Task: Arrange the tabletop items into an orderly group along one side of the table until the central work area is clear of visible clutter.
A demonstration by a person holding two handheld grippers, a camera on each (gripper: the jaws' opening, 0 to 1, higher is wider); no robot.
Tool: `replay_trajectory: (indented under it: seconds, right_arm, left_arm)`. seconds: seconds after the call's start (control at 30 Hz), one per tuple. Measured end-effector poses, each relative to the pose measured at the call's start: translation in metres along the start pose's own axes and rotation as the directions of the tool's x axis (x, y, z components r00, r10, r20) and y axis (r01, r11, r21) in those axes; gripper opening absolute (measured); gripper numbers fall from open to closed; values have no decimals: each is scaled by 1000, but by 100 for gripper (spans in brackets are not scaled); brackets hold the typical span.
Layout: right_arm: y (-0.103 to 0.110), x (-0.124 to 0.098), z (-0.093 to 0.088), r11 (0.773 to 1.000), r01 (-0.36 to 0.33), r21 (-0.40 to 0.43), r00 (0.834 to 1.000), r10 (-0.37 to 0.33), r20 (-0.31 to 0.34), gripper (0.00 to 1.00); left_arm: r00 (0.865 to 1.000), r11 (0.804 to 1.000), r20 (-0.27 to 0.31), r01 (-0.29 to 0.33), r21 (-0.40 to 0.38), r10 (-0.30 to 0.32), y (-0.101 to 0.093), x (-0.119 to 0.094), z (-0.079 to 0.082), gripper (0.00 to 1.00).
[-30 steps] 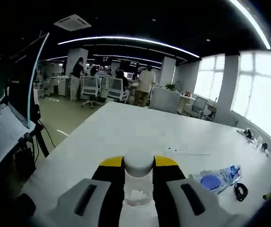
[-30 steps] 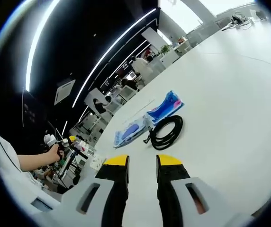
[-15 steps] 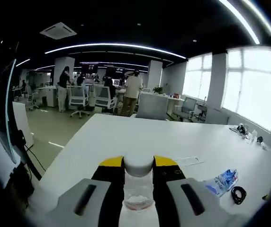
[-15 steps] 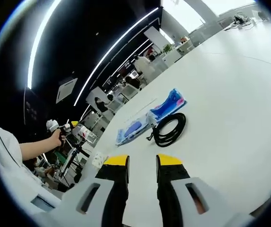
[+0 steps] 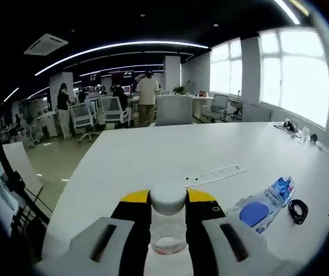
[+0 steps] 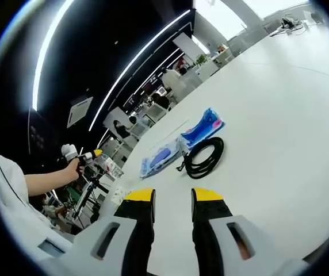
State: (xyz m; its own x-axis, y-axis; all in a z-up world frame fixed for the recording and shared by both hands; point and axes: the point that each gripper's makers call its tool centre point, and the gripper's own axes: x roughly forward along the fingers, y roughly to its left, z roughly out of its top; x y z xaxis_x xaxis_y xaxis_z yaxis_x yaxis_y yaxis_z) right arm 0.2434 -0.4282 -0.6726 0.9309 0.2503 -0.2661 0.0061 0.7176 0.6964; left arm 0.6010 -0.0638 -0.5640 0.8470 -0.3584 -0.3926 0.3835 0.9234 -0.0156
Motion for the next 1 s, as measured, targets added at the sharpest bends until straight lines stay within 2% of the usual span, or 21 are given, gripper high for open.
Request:
replay_trajectory:
  seconds: [0.4,0.63,0.67,0.87,1.0]
  right_arm:
    - [1,1,-4,1000,2,5,1000,-2,-17,23]
    - [0,2,-5,1000,-4,11,1000,4,-21,23]
    - [-1,2,-5,1000,-4,27,1000,4,-19,23]
    - [-3,1,-5,999,-2,48,1000,3,-10,24]
    - [-3,3,-8,999,-1,51,1000,2,-22,24]
  left_arm:
    - [999,999,-44,-20,-44,18,-1,3,-29,20]
    - [998,999,-67,-22,-35,19,-1,5,-44,20]
    - [999,999,-43,-21,-33,19,-1,5,-41,20]
    - [999,1000,-49,-5,-18,4,-1,11,-44,20]
    - [1000,1000,-19,7,-10,-7,3,14,-46,20]
